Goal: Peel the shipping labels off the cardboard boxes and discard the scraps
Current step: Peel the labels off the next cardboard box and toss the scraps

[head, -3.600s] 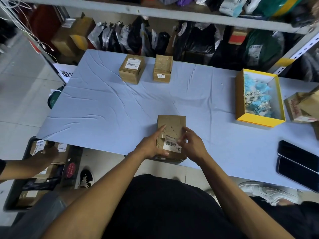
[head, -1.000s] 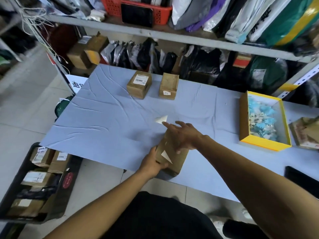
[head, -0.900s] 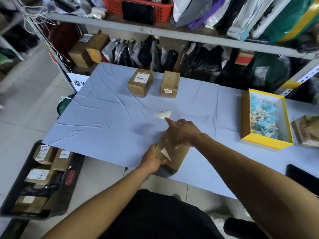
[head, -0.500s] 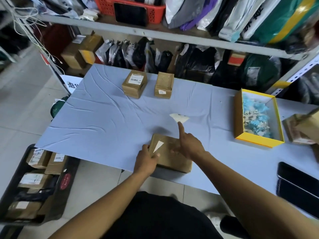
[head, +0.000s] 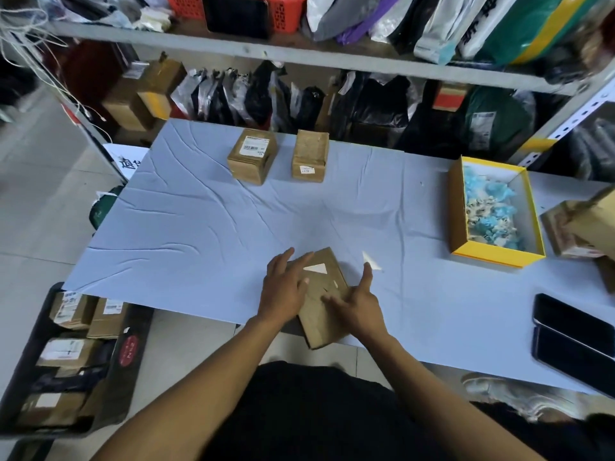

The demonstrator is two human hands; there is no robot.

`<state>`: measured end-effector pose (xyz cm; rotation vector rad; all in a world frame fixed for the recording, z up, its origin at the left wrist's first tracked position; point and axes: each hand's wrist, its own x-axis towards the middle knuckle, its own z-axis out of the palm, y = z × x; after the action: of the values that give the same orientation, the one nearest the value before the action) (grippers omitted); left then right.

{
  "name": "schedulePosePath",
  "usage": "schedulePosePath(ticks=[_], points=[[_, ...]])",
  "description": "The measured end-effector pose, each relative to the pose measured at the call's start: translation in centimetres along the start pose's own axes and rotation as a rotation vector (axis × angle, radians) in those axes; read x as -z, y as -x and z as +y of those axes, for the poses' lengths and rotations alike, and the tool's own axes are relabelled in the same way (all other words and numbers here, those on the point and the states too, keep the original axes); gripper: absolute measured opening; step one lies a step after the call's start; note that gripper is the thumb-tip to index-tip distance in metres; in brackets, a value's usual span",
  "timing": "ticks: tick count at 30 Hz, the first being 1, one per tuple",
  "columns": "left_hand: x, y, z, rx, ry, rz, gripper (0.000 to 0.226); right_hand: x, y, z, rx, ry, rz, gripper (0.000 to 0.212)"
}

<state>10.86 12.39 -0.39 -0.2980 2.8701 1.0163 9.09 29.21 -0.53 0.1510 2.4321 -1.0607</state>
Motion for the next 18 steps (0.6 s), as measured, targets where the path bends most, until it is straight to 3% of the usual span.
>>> schedulePosePath(ticks=[3, 18], points=[[0.2, -0.8, 0.0, -0.101, -0.139, -0.08, 0.054, -0.2, 0.2, 0.2, 0.002, -0.034, -0.008, 0.107], [0.0, -1.1, 0.9, -0.001, 0.065, -0.099, 0.044, -0.2, 0.4, -0.3, -0.011, -0.027, 0.013, 0.102]])
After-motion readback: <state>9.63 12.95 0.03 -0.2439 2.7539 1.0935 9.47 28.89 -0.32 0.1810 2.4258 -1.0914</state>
